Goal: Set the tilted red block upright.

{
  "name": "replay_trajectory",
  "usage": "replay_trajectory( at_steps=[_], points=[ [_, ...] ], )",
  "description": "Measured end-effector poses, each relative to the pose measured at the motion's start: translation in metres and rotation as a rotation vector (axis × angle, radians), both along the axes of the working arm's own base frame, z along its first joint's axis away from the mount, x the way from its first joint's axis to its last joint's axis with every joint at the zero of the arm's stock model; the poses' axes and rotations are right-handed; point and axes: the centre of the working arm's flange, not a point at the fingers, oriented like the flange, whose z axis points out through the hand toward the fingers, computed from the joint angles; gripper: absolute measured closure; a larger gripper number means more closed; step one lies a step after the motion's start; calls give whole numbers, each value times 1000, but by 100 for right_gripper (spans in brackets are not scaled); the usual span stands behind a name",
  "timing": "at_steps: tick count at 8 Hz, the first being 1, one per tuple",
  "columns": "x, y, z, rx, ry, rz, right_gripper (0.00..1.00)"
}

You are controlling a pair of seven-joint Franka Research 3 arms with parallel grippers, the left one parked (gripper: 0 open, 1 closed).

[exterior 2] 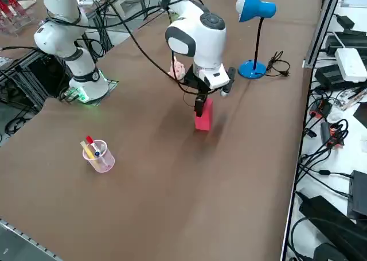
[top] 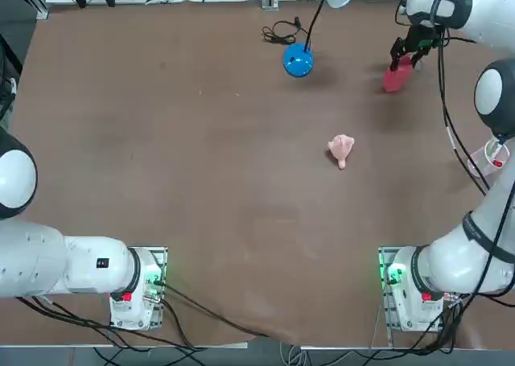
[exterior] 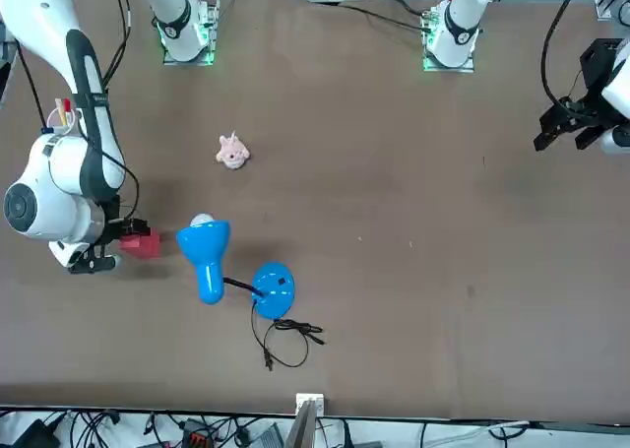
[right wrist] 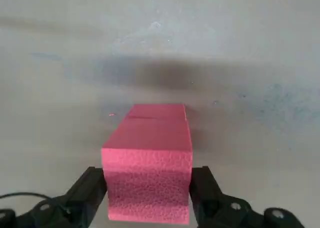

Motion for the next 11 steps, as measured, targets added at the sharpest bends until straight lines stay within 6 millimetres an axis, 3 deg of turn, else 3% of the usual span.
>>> replay_trajectory(
  at_steps=[2, 4, 9, 11],
  points=[
    [1, 1, 6, 1, -10, 5, 0],
    [3, 0, 31, 2, -39, 8, 0],
    [-1, -2, 131, 12, -170, 8, 0],
    [-9, 0, 181, 21, -199, 12, 0]
  ],
)
